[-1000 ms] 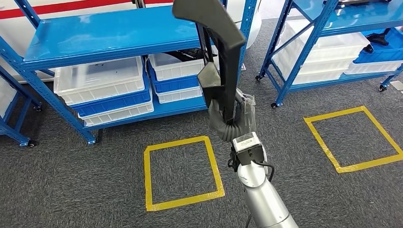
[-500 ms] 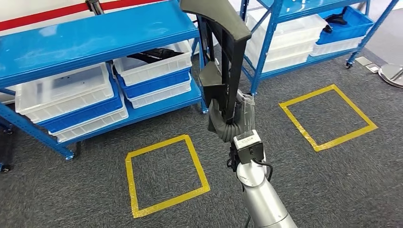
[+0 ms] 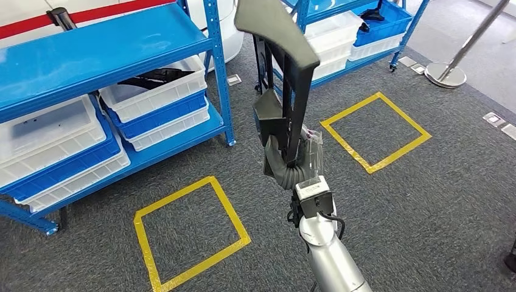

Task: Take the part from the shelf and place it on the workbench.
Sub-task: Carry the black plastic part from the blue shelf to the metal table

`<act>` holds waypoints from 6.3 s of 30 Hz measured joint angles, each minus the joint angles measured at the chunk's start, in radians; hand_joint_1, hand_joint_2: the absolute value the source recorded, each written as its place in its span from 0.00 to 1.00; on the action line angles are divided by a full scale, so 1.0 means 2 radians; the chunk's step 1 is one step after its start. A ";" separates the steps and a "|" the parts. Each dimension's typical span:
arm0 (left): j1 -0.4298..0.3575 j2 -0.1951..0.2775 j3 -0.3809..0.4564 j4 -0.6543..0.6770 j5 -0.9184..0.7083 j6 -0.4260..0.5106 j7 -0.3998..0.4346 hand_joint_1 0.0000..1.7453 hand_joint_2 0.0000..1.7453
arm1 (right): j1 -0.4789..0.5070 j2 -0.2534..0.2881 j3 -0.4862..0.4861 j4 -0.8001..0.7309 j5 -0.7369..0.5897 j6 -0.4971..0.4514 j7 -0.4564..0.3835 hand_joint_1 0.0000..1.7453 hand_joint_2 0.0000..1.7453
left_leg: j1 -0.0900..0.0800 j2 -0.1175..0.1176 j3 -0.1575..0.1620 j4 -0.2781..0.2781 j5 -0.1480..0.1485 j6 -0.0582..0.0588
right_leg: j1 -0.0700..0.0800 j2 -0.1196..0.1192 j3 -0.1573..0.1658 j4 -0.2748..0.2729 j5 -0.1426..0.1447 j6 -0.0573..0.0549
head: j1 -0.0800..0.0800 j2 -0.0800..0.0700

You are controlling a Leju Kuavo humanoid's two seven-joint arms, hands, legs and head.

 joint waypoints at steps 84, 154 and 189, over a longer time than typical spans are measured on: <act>-0.009 0.076 0.037 -0.002 0.035 -0.222 -0.063 0.00 1.00 | 0.090 -0.043 -0.052 -0.060 0.055 -0.053 -0.008 0.89 1.00 | 0.003 -0.037 0.014 0.036 -0.044 -0.016 | 0.004 0.050 0.039 -0.095 0.059 -0.016 | -0.002 0.000; -0.007 0.067 0.033 -0.003 0.012 -0.241 0.046 0.00 1.00 | 0.101 -0.037 -0.058 -0.089 0.062 -0.053 0.003 0.89 1.00 | -0.010 0.011 -0.008 0.022 -0.018 0.003 | 0.000 -0.004 -0.032 0.043 -0.010 0.002 | -0.005 0.000; -0.006 0.064 0.041 -0.003 0.014 -0.218 0.072 0.00 1.00 | 0.098 -0.035 -0.051 -0.099 0.073 -0.063 0.002 0.89 1.00 | -0.003 0.037 -0.001 0.023 -0.023 -0.013 | -0.001 -0.035 0.040 -0.055 0.013 0.015 | 0.000 0.000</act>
